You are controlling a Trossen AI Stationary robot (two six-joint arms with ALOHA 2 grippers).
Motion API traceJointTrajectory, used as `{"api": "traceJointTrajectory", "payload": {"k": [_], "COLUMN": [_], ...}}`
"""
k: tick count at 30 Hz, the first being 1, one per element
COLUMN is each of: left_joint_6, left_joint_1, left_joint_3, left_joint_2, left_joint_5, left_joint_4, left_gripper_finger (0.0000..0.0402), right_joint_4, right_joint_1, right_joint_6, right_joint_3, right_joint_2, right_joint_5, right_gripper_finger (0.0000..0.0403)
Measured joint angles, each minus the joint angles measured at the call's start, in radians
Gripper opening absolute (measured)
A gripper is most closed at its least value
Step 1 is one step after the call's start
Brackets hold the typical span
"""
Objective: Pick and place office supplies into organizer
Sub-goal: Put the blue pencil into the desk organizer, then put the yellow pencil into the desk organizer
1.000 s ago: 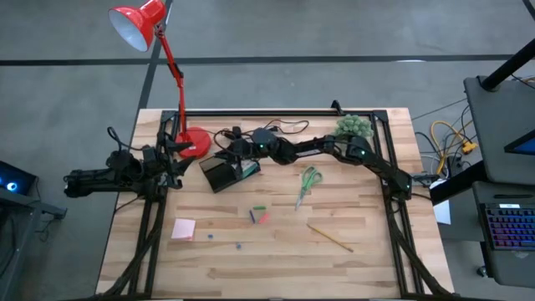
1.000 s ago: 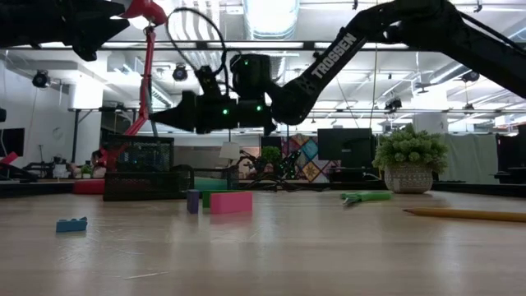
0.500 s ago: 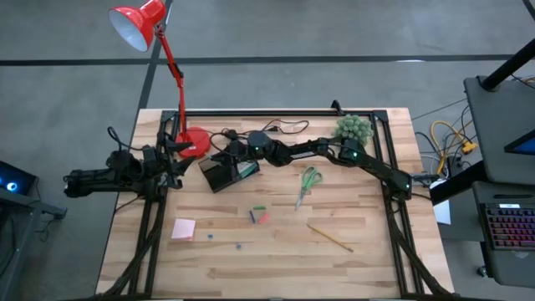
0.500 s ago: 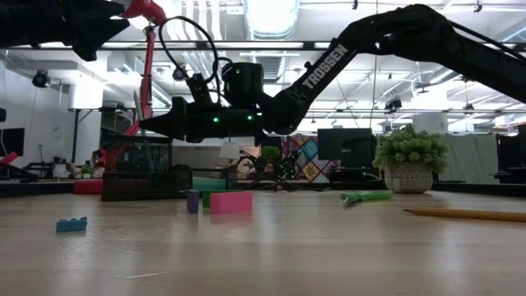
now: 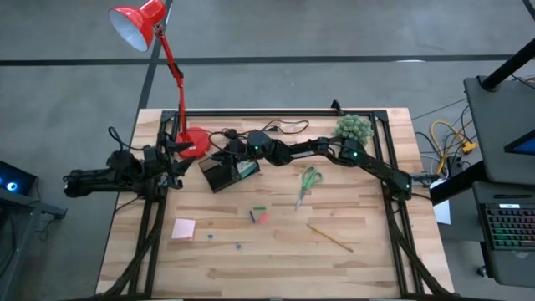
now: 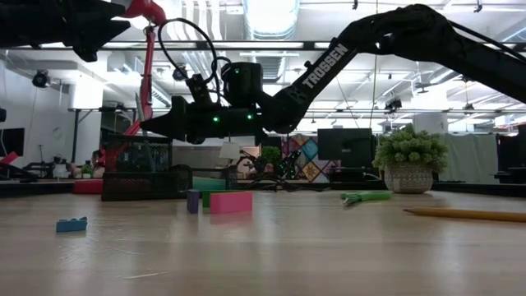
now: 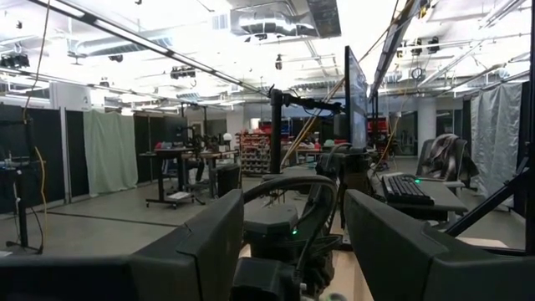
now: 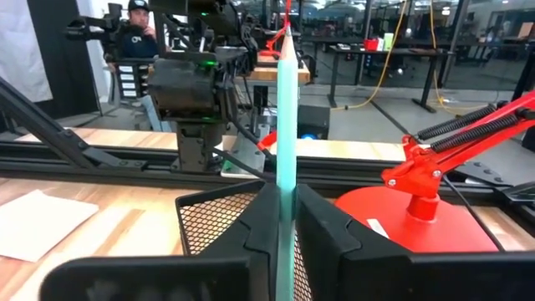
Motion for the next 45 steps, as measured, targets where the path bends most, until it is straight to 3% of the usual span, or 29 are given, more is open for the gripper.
{"api": "traceJointTrajectory", "payload": {"k": [14, 23, 35, 45], "left_joint_6": [0.000, 0.000, 0.000, 0.000], "left_joint_1": [0.000, 0.000, 0.000, 0.000], "left_joint_3": [0.000, 0.000, -0.001, -0.002], "left_joint_2": [0.000, 0.000, 0.000, 0.004], "left_joint_5": [0.000, 0.000, 0.000, 0.000], "left_joint_4": [0.000, 0.000, 0.001, 0.000], "left_gripper_finger": [0.0196, 0.0196, 0.0196, 0.0196], "right_joint_4": [-0.004, -0.046, -0.298, -0.833], "right_joint_1": [0.000, 0.000, 0.001, 0.036], "right_joint_6": [0.035, 0.031, -0.034, -0.029], "right_joint_3": [0.000, -0.001, -0.002, -0.015], "right_joint_2": [0.000, -0.022, -0.162, -0.297], "right_joint_5": [0.000, 0.000, 0.000, 0.000], "right_gripper_finger": [0.0084, 0.0087, 0.0076, 0.0078]}}
